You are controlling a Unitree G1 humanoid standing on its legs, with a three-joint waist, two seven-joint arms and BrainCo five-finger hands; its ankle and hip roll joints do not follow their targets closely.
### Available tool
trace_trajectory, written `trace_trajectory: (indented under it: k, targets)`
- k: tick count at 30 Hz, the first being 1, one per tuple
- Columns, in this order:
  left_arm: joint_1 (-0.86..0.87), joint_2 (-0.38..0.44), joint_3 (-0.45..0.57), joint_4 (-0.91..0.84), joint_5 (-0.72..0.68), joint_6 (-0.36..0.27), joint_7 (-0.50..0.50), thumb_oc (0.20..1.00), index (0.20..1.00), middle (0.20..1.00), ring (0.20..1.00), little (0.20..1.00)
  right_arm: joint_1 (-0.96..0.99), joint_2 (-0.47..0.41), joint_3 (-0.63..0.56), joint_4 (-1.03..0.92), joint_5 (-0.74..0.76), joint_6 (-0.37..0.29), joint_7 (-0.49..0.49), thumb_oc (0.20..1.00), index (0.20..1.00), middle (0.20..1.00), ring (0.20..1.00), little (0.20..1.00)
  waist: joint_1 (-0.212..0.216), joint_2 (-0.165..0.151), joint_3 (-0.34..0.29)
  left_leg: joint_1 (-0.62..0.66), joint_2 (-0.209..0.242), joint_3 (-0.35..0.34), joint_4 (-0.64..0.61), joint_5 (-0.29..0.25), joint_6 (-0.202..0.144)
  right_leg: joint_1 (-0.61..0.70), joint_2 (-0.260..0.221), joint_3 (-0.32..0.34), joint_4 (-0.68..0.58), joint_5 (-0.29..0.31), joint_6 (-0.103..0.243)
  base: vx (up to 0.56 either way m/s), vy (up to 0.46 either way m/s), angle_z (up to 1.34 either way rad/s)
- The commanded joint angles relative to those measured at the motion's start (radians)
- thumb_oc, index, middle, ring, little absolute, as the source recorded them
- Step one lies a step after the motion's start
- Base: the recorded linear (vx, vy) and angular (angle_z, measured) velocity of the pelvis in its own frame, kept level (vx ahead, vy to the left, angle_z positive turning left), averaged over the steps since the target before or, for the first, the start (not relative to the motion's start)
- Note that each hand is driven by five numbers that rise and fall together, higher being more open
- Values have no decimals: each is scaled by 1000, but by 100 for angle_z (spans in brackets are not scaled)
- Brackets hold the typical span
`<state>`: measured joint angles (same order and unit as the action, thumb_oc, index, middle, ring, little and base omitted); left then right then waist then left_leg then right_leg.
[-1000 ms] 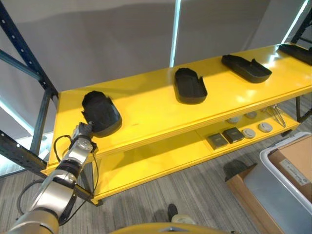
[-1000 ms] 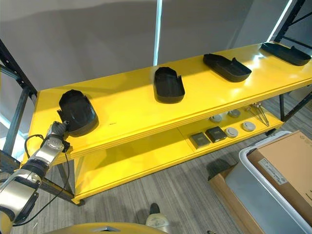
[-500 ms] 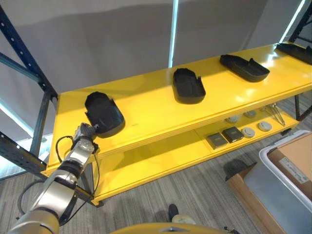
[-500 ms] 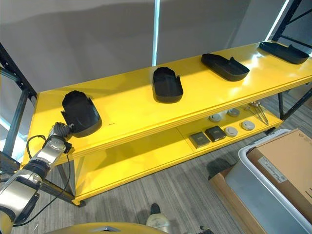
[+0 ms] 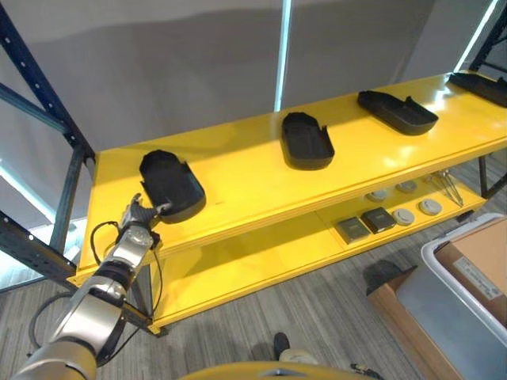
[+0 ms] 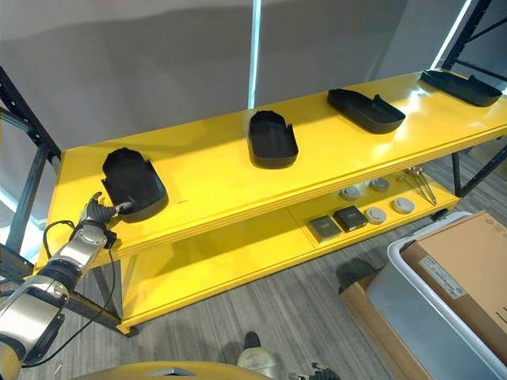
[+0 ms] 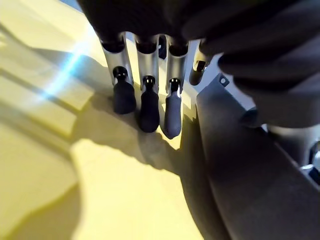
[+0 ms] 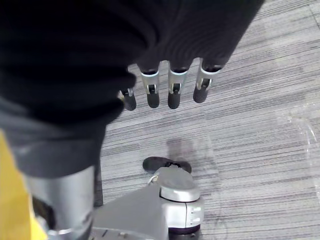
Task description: Move parts from the plastic box to the shelf.
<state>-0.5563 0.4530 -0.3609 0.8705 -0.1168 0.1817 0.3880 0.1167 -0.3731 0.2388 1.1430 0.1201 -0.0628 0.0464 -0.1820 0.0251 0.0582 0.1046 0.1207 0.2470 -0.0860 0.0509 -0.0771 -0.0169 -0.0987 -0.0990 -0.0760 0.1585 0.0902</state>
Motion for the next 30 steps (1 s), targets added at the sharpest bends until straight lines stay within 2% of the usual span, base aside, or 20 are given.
trace_trajectory:
  k: [1,8,11,15,18,19,20,21,23,24,27,30]
  targets:
    - [-72,9,52,-77,-31,-60,23,1000,1000,1000,1000,1000,2,0,0,5,14,-22,11,1000,1000,1000,1000,1000,2,-4,37,-25,7,6,6,2,24,55,-8,-21,78,-134,44,0,0,0]
    - [39,45,75,-324,-85,-84,13,1000,1000,1000,1000,1000,18,16,-22,-13,25,-24,-10,1000,1000,1000,1000,1000,47,-6,37,-27,3,-21,3,2,23,69,-11,-46,64,-130,44,-28,4,9]
    - [65,51,82,-364,-83,-88,-1,1000,1000,1000,1000,1000,18,18,-26,-21,30,-19,-16,1000,1000,1000,1000,1000,59,-8,35,-29,2,-27,2,3,23,75,-12,-55,57,-127,44,-25,4,7]
    - [78,51,91,-382,-88,-126,-24,1000,1000,1000,1000,1000,16,27,-21,-32,40,-9,-23,1000,1000,1000,1000,1000,68,-11,28,-28,2,-29,-1,3,24,79,-13,-63,54,-127,44,-13,-3,12]
    - [85,54,95,-437,-85,-105,-32,1000,1000,1000,1000,1000,17,29,-17,-46,42,3,-29,1000,1000,1000,1000,1000,72,-12,28,-30,5,-28,-1,5,22,79,-14,-67,52,-125,45,-29,-7,9]
    - [158,-38,129,-835,-184,-270,-39,1000,1000,1000,1000,1000,8,42,-98,-194,186,-28,-1,1000,1000,1000,1000,1000,64,-43,156,-121,-32,-25,102,-18,58,-96,-137,-68,228,-68,82,0,0,0]
    - [162,-45,131,-850,-177,-266,-38,1000,1000,1000,1000,1000,1,45,-94,-190,174,-29,-5,1000,1000,1000,1000,1000,73,-50,148,-116,-33,-14,96,-19,62,-85,-141,-71,201,-55,86,27,-88,8]
    - [172,-63,121,-860,-173,-270,-46,1000,1000,1000,1000,1000,-8,39,-83,-176,194,-31,-15,1000,1000,1000,1000,1000,75,-59,133,-113,-32,-17,84,-12,61,-63,-106,-53,151,-52,82,60,-102,10]
    - [184,-70,110,-864,-161,-287,-50,1000,1000,1000,1000,1000,-7,32,-83,-187,199,-18,-15,1000,1000,1000,1000,1000,76,-66,120,-104,-29,-17,66,-3,56,-45,-91,-45,128,-48,81,75,-116,-1]
    - [198,-69,118,-871,-151,-311,-54,1000,1000,1000,1000,1000,-3,28,-86,-200,177,5,-16,1000,1000,1000,1000,1000,84,-72,109,-94,-20,-3,46,7,51,-31,-91,-65,109,-39,86,64,-128,-14]
    - [203,-56,125,-889,-181,-355,-76,1000,1000,1000,1000,1000,11,27,-95,-181,143,10,-11,1000,1000,1000,1000,1000,86,-78,96,-87,-15,-3,29,14,48,-21,-74,-60,96,-40,86,41,-86,-18]
    - [237,-40,146,-969,-230,-356,-189,1000,1000,1000,1000,1000,25,30,-106,-148,130,-8,-19,1000,1000,1000,1000,1000,102,-81,90,-84,-9,-1,21,16,42,-2,-70,-73,80,-45,85,35,-82,10]
